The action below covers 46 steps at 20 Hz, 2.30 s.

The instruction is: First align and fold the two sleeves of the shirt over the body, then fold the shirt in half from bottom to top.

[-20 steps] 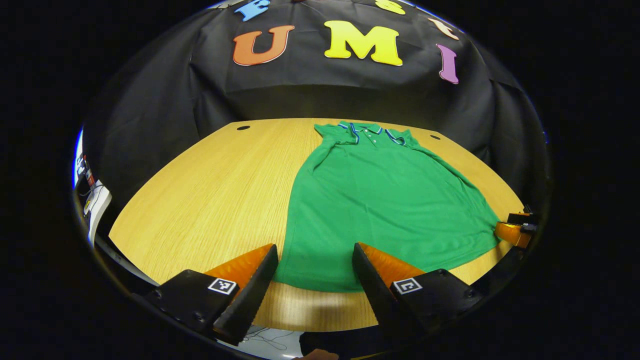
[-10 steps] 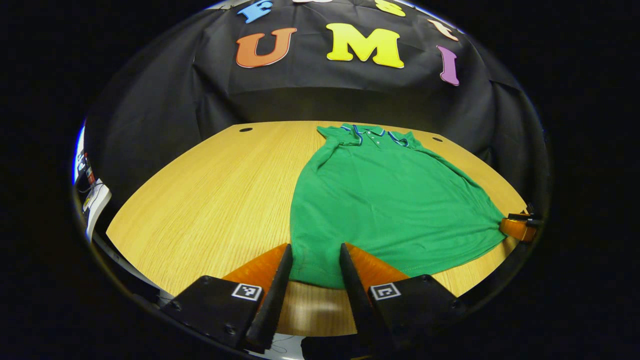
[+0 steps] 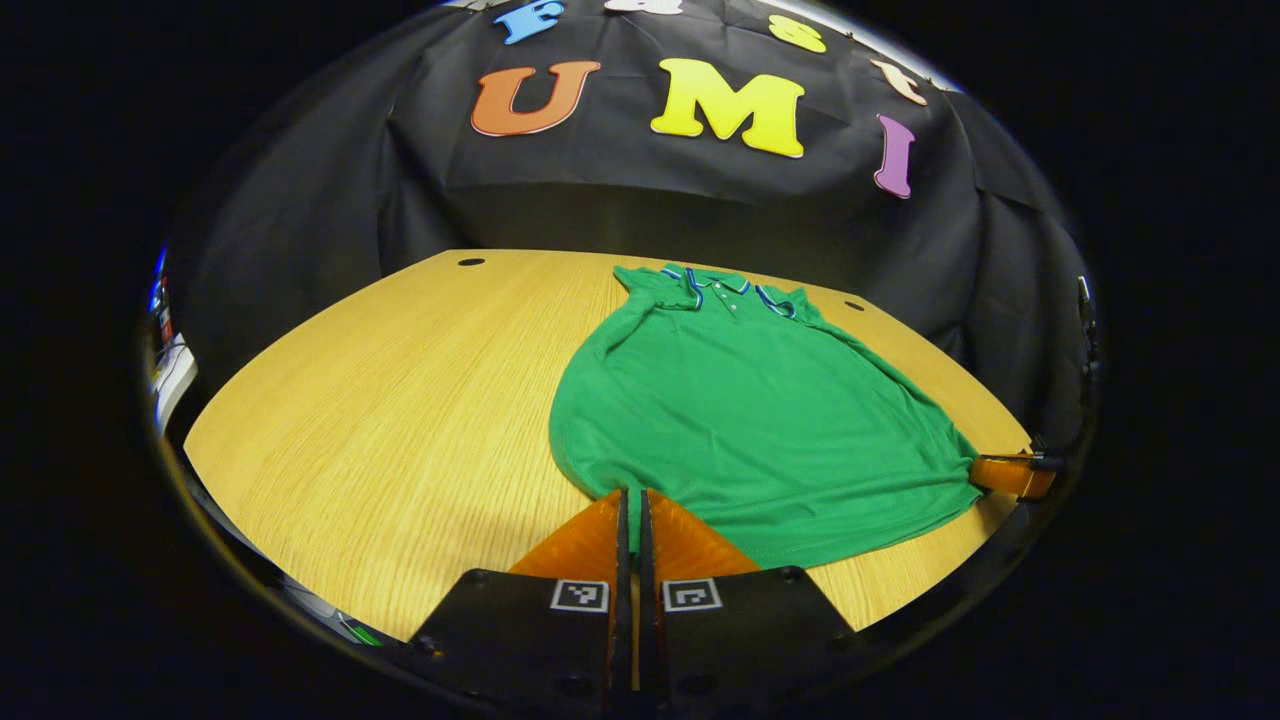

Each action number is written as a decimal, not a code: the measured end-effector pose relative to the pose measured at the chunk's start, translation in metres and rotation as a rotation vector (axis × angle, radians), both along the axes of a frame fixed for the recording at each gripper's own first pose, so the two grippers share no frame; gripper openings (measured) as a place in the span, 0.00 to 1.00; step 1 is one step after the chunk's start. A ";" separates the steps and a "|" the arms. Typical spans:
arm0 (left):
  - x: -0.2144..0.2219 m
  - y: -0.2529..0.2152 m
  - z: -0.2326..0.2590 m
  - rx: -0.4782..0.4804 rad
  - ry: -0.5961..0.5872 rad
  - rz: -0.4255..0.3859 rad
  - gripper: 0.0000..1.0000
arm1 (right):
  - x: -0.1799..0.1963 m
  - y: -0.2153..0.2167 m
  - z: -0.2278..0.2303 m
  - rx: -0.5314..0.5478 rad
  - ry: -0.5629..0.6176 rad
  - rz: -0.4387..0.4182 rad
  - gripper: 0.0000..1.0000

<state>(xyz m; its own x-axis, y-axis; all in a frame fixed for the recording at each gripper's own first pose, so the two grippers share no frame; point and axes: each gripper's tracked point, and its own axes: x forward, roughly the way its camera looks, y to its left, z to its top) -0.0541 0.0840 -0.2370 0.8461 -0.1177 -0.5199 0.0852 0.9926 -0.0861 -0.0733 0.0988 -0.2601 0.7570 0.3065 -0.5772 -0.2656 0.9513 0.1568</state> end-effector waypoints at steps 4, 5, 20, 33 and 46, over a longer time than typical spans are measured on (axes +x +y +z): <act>0.013 -0.003 0.026 -0.035 -0.054 -0.001 0.06 | 0.011 -0.002 0.030 0.047 -0.046 0.005 0.00; 0.018 -0.006 0.036 -0.039 -0.076 -0.003 0.06 | 0.016 -0.002 0.039 0.054 -0.060 0.008 0.00; 0.167 -0.028 0.173 0.015 -0.361 0.004 0.06 | 0.166 0.016 0.184 0.052 -0.327 0.011 0.00; 0.351 -0.021 0.153 0.016 -0.384 0.050 0.06 | 0.371 0.085 0.167 0.056 -0.349 -0.014 0.00; 0.461 -0.015 0.078 0.092 -0.253 0.054 0.29 | 0.486 0.102 0.087 -0.086 -0.280 -0.079 0.23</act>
